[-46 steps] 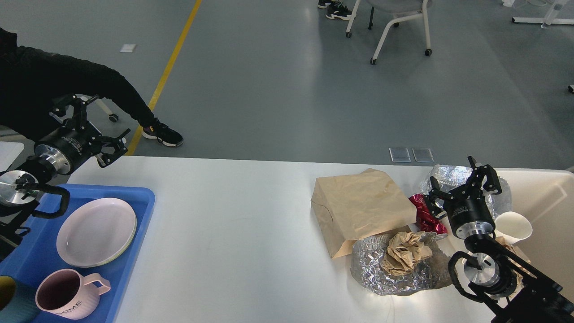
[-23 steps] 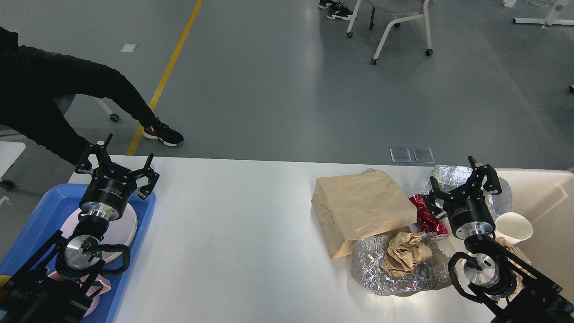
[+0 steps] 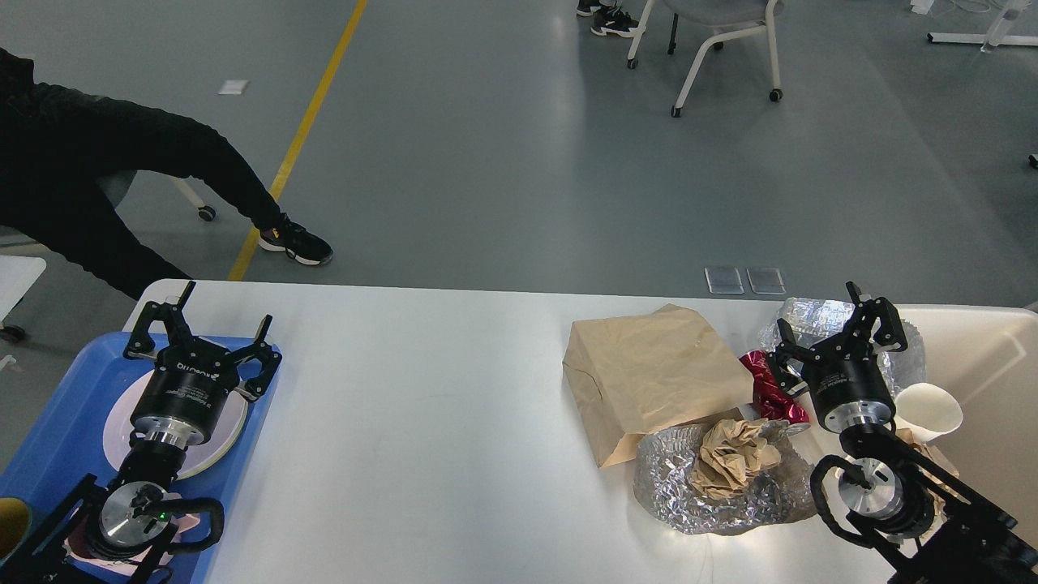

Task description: Tidy desktop

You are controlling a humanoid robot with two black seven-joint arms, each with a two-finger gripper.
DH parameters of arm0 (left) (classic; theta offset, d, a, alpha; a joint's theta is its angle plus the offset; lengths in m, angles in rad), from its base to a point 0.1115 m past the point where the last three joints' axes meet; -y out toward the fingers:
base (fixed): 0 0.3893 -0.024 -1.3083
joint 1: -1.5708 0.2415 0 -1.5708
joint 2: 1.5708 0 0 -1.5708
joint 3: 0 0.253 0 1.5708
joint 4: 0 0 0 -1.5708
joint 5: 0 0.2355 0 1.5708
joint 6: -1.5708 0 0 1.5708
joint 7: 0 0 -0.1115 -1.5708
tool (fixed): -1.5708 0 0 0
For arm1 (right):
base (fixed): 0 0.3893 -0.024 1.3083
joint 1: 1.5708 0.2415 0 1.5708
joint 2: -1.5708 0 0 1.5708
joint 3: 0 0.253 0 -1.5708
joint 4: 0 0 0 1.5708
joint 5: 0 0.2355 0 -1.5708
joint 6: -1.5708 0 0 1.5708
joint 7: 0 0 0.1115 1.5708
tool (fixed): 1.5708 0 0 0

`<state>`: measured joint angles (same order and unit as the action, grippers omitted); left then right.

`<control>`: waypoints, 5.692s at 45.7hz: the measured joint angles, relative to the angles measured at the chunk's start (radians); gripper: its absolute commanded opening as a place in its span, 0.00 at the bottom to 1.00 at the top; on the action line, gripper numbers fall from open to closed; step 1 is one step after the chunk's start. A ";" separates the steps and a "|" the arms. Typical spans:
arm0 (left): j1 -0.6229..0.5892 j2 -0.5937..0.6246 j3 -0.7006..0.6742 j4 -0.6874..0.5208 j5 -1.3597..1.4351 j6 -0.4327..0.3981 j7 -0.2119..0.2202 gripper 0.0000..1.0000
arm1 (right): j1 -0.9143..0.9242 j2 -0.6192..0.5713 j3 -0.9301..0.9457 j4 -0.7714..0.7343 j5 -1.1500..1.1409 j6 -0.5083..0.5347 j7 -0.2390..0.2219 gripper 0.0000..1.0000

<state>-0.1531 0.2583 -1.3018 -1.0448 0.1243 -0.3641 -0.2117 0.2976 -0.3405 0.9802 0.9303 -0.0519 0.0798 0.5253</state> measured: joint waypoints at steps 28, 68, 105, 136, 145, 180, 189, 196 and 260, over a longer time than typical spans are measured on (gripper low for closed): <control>-0.014 0.000 -0.036 0.018 -0.015 -0.094 0.001 0.96 | -0.001 0.000 0.000 -0.001 0.001 0.000 0.000 1.00; -0.034 -0.002 -0.051 0.119 -0.025 -0.097 -0.001 0.96 | 0.000 0.000 0.000 -0.001 0.000 0.000 0.000 1.00; -0.032 -0.024 -0.051 0.174 -0.037 -0.227 -0.018 0.96 | 0.000 0.000 0.000 -0.001 0.001 0.000 0.000 1.00; -0.031 -0.024 -0.051 0.174 -0.037 -0.227 -0.018 0.96 | 0.000 0.000 -0.005 -0.001 0.000 0.000 0.000 1.00; -0.031 -0.024 -0.051 0.174 -0.037 -0.227 -0.018 0.96 | 0.005 -0.001 -0.008 -0.009 -0.002 -0.001 0.000 1.00; -0.031 -0.023 -0.051 0.174 -0.037 -0.227 -0.018 0.96 | -0.046 -0.160 0.067 -0.037 0.001 0.001 -0.004 1.00; -0.031 -0.023 -0.051 0.174 -0.037 -0.228 -0.018 0.96 | -0.065 -0.131 0.061 -0.039 0.001 0.001 -0.004 1.00; -0.031 -0.024 -0.051 0.174 -0.037 -0.228 -0.018 0.96 | -0.078 -0.127 0.060 -0.037 0.001 0.001 -0.001 1.00; -0.032 -0.023 -0.051 0.174 -0.037 -0.228 -0.018 0.96 | 0.259 -0.433 -0.535 0.115 0.016 0.088 -0.030 1.00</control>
<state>-0.1856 0.2348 -1.3525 -0.8713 0.0874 -0.5916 -0.2297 0.5569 -0.7734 0.4453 1.0451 -0.0360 0.1682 0.4954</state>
